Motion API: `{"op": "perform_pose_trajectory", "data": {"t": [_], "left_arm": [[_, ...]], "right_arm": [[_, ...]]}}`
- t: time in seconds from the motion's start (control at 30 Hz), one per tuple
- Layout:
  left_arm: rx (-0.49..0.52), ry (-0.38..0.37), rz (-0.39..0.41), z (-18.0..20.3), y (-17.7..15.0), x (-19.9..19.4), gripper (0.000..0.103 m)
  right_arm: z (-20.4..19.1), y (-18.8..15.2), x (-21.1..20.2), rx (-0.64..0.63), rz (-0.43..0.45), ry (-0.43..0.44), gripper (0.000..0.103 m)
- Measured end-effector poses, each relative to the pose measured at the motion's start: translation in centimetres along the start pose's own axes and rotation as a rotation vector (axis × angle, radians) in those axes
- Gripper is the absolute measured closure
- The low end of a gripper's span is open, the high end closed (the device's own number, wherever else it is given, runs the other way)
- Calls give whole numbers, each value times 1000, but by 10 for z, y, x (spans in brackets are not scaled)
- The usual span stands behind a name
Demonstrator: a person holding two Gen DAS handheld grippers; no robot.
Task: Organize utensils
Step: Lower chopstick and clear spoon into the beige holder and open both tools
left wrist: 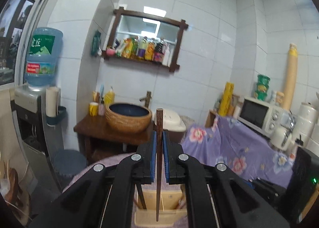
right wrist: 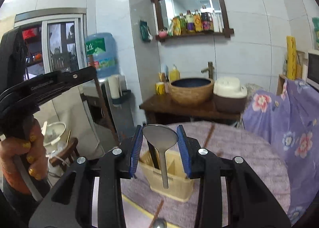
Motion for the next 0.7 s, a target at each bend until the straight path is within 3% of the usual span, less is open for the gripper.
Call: {"op": "perform_pose_trajectory", "data": {"t": [0.2, 0.5, 0.7], "left_arm": [[-9, 47, 38, 4, -16, 34, 95], [2, 41, -92, -3, -89, 67, 95], [42, 38, -160, -3, -120, 80, 95]], "right_arm": [[2, -7, 42, -49, 4, -50, 67], [16, -79, 84, -58, -100, -94, 67], [18, -111, 99, -92, -146, -110, 67]]}}
Point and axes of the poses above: each gripper's, at about its wrist camera, not at the fingertips, and x roughly the way its jaws point, z to its right, y to its top, the point moved 5 cm from there along x, roughly the way its jaws point, and after that the axes turned 8 degrees about y, right-handed, at the moved point
